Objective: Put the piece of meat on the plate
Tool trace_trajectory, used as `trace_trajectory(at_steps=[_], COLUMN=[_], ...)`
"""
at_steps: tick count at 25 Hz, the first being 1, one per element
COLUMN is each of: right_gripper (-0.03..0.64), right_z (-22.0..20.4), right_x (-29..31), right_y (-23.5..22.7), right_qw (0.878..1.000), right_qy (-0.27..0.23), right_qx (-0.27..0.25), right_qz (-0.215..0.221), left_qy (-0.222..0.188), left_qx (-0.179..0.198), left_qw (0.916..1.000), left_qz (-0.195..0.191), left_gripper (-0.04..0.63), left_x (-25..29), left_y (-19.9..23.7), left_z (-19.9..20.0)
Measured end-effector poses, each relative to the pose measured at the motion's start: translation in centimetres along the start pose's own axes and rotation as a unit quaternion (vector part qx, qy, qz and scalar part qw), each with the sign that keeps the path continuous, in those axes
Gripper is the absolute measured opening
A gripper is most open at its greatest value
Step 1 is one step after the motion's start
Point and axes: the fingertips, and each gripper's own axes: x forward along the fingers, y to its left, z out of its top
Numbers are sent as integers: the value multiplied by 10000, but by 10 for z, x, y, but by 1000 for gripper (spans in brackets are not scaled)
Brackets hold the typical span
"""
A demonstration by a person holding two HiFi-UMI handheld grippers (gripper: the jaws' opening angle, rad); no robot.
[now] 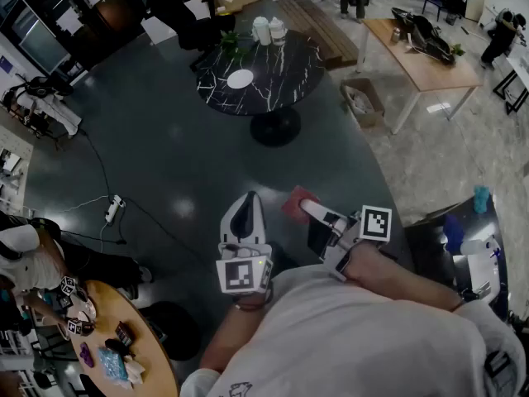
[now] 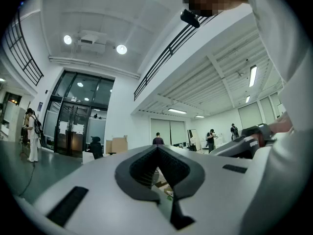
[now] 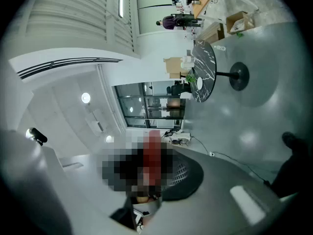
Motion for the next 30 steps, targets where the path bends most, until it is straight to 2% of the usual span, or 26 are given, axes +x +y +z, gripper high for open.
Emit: trace_trajectory(at_steps=[3, 11, 21, 26, 30], right_gripper=[92, 92, 92, 92, 92], right_z=[4, 16, 39, 34, 30], right_x=[6, 37, 132, 182, 210], right_y=[-3, -11, -20, -20, -30], right_qw=[10000, 9999, 9994, 9992, 9991], right_qy=[2, -81, -324, -368, -395], right_qx=[7, -34, -86, -66, 32], right_qz=[-30, -95, -129, -125, -155], left_qy=[-4, 9, -8, 27, 81], left_qx=[-177, -310, -299, -240, -289], left_qw=[9998, 9995, 9989, 9973, 9970], left_qz=[53, -41, -349, -691, -720], left_gripper=[8, 6, 7, 6, 6], left_x=[7, 35, 88, 99, 105], left_y=[3, 34, 117, 150, 176], left_z=[-1, -9, -10, -6, -11])
